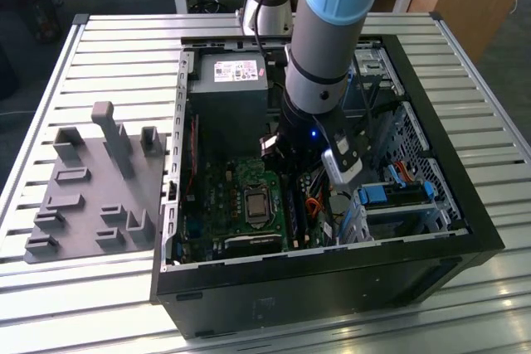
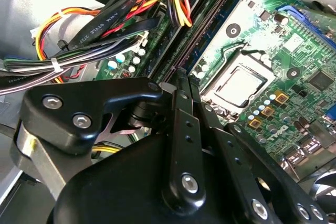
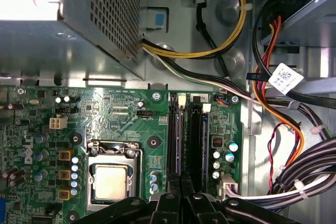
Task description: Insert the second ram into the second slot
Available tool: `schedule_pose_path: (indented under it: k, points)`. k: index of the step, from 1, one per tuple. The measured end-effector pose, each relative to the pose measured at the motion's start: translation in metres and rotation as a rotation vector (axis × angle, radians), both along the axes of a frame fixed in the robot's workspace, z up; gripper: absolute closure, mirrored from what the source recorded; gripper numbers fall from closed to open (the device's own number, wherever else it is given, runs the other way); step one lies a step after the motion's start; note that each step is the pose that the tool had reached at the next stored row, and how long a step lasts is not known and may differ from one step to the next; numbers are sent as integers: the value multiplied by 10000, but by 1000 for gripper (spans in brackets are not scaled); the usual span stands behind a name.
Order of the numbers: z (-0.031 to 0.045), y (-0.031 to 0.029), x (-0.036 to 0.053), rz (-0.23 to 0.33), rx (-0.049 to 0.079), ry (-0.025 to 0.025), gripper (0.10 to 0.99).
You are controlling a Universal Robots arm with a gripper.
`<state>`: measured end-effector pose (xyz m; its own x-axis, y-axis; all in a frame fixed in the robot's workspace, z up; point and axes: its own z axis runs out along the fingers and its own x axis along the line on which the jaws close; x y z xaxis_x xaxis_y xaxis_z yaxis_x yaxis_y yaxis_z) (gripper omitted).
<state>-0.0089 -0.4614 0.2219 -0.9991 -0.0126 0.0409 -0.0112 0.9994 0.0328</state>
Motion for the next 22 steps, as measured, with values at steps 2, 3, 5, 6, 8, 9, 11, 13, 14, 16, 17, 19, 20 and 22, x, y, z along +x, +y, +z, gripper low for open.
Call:
schedule_pose_path:
  k: [2,3,5,6,8,9,11,13,14,16,17,19,20,22]
  points:
    - [0,-3,4,-36,-1,2,965]
    - [1,-3,5,-58,-2,2,965]
    - [0,-4,6,-92,0,2,965]
    - [1,-5,8,-110,-1,2,965]
    - [0,-5,16,-174,-1,2,965]
    - [0,-5,19,-215,-1,2,965]
    - [-2,-5,18,-251,0,2,965]
    - [-8,-6,18,-252,-3,2,965]
    - [-13,-5,19,-251,-1,2,965]
    - [-24,-5,19,-251,0,2,965]
    - [-28,-5,19,-251,0,2,965]
    - [-34,-6,19,-251,-2,2,965]
    - [-34,-5,19,-251,-3,3,965]
    - [-36,-5,19,-251,-3,2,965]
